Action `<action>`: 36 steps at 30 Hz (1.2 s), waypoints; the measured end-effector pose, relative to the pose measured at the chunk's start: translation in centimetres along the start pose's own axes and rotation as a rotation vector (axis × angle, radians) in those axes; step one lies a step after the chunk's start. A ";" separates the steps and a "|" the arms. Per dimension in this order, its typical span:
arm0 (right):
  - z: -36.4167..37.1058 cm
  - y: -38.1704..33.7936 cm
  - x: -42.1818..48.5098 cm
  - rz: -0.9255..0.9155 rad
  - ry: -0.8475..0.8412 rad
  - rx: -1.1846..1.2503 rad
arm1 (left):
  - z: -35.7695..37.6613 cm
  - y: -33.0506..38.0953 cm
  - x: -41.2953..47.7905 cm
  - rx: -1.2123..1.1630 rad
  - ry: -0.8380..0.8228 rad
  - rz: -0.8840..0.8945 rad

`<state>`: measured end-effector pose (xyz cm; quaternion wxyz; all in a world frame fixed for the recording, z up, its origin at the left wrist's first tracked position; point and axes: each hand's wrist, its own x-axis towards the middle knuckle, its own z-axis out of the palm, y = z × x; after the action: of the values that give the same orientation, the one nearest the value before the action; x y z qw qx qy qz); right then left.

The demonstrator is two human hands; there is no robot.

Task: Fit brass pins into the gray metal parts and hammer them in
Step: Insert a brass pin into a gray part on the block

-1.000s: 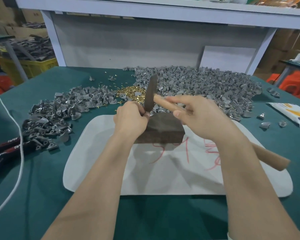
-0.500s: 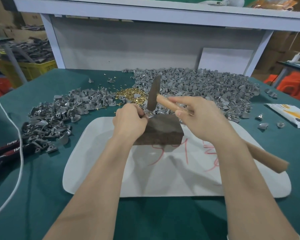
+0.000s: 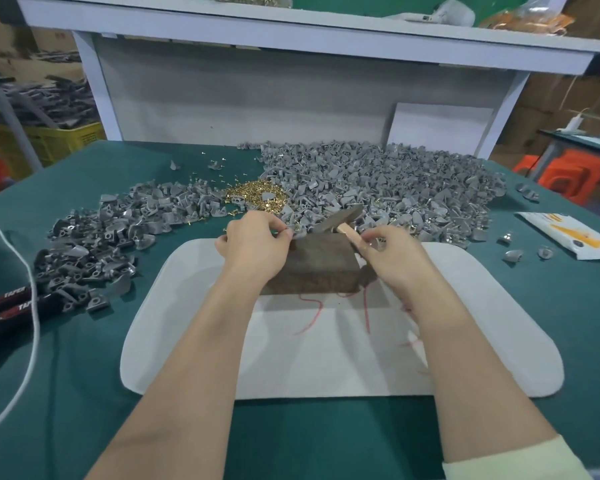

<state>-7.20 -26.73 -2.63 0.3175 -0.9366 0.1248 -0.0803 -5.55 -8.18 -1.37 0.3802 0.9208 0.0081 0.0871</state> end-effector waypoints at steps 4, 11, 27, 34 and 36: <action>-0.2 -2.1 -0.4 -0.194 0.193 -0.036 | 0.1 0.2 -0.1 -0.027 0.018 0.034; 0.8 -7.8 0.7 -0.363 0.006 0.146 | 0.1 0.1 0.3 -0.236 0.146 0.134; 13.0 -17.5 7.3 -0.407 -0.285 -0.412 | -2.3 -2.8 2.5 -1.269 0.770 -0.432; 13.4 -17.3 8.1 -0.395 -0.137 -0.426 | -2.0 -2.6 2.8 -1.287 0.755 -0.500; 12.8 -16.7 8.7 -0.392 -0.228 -0.423 | -1.9 -2.7 2.7 -1.300 0.736 -0.528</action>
<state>7.09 -8.97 -1.80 0.1061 -0.9910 -0.0808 -0.0069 -3.03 -4.73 -1.49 0.8228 0.3938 0.2989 0.2803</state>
